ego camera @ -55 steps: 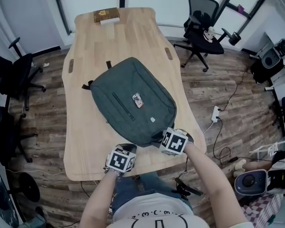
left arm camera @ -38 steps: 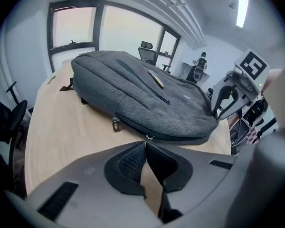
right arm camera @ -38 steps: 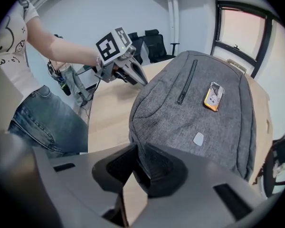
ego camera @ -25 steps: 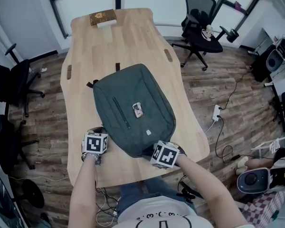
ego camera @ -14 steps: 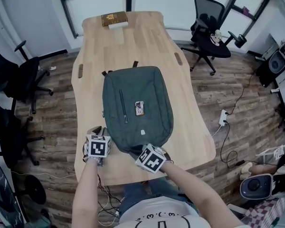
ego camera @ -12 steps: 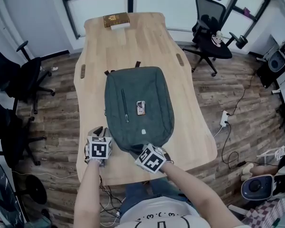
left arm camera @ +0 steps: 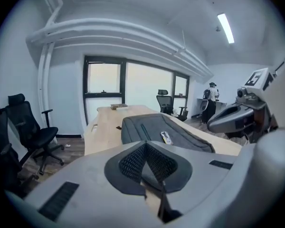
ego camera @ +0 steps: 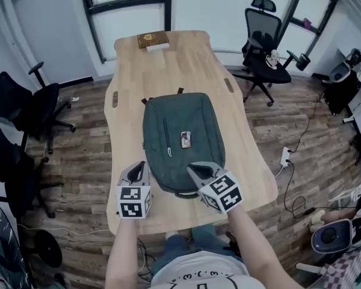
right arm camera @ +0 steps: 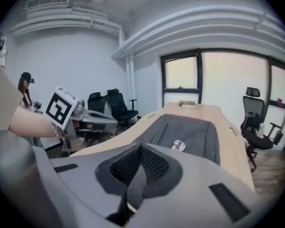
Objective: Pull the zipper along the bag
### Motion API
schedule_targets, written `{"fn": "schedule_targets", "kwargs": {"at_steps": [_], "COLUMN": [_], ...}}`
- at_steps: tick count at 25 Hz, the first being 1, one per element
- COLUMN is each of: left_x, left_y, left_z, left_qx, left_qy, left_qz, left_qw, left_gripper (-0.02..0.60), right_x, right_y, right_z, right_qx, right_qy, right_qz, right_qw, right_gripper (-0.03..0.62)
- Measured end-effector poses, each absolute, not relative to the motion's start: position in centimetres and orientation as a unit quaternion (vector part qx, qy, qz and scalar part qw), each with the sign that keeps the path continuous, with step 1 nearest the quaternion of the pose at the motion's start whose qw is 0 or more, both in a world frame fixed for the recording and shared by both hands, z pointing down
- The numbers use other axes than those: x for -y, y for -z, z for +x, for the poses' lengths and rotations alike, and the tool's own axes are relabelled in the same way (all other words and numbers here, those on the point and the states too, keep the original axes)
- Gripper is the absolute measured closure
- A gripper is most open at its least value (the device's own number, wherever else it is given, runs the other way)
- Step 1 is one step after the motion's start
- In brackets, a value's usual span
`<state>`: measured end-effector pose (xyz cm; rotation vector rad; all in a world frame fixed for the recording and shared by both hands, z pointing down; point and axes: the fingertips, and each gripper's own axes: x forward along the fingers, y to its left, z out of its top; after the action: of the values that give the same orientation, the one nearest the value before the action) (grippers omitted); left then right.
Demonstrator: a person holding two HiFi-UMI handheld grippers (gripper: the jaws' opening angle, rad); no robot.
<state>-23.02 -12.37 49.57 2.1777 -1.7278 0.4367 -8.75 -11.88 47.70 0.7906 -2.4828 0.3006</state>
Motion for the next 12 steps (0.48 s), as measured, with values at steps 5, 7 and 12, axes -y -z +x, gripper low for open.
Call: {"fn": "schedule_targets", "kwargs": {"at_steps": [5,7,12], "left_x": [10.7,10.0,8.3], "left_y": [-45.1,-43.0,-38.2], "left_z": [-23.1,-23.1,-23.2], "left_qx": [0.618,0.618,0.621], "left_qy": [-0.081,-0.067,-0.045], "left_qz": [0.768,0.773,0.779], "left_qw": [0.147,0.127,0.068], "left_gripper": [0.565,0.565,0.565], "right_x": [12.0,11.1,8.8], "right_y": [-40.0,-37.4,-32.8], "right_z": [-5.5,-4.8,-4.2], "right_qx": [0.902,0.898,0.884], "right_qy": [-0.072,-0.041,0.030], "right_qz": [0.392,0.416,0.452], "right_qw": [0.163,0.141,0.120], "right_gripper": [0.543,0.543,0.543]}}
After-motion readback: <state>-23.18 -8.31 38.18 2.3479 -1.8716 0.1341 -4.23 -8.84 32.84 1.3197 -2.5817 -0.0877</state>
